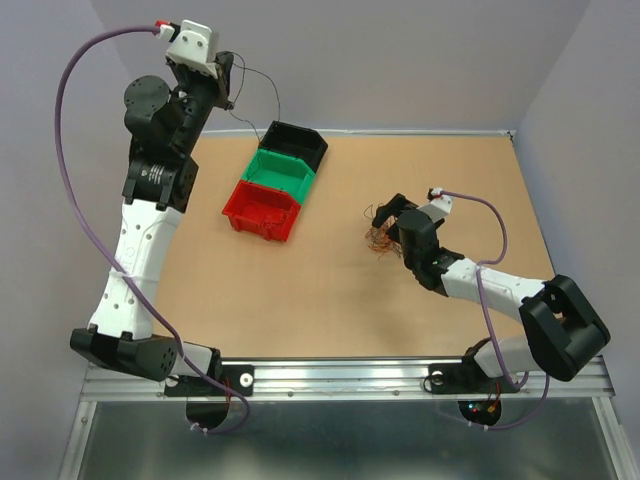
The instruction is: Untangle the cables
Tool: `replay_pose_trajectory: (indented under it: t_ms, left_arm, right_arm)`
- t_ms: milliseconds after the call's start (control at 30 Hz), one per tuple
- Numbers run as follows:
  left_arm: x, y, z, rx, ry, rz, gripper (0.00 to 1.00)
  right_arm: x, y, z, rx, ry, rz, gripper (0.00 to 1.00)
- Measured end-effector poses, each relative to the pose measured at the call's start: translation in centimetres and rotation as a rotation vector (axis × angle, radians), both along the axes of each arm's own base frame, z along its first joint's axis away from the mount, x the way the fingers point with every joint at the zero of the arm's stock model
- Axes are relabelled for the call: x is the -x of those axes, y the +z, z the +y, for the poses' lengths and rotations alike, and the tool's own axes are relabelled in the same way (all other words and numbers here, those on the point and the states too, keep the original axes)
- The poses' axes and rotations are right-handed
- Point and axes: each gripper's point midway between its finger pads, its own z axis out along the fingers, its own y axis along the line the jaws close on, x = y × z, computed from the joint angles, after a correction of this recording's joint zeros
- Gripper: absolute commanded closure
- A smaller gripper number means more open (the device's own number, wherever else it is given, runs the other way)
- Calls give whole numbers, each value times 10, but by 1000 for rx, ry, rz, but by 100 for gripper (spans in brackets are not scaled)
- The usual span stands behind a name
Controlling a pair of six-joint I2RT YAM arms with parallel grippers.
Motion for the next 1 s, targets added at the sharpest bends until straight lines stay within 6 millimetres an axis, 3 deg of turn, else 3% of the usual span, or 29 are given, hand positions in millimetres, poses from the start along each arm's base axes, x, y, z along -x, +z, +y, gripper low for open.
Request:
replay_pose_trajectory:
  t_ms: [100,367,700,833,1000]
  left_arm:
    - [-9,4,-2,8,2,1,100]
    - [-28,-11,-2,22,22,73,100]
    - [17,68,7,69,-5,-100,100]
    - [24,77,8,74,-9,-129,100]
    - [19,79,7,74,-8,-129,100]
  right_arm:
    - [0,0,0,3,4,0,4]
    - [0,0,1,5,11,0,4]
    - [1,0,4,7,28,3,4]
    - [1,-1,5,6,33,5,4]
    - [1,-1,5,5,36,5,4]
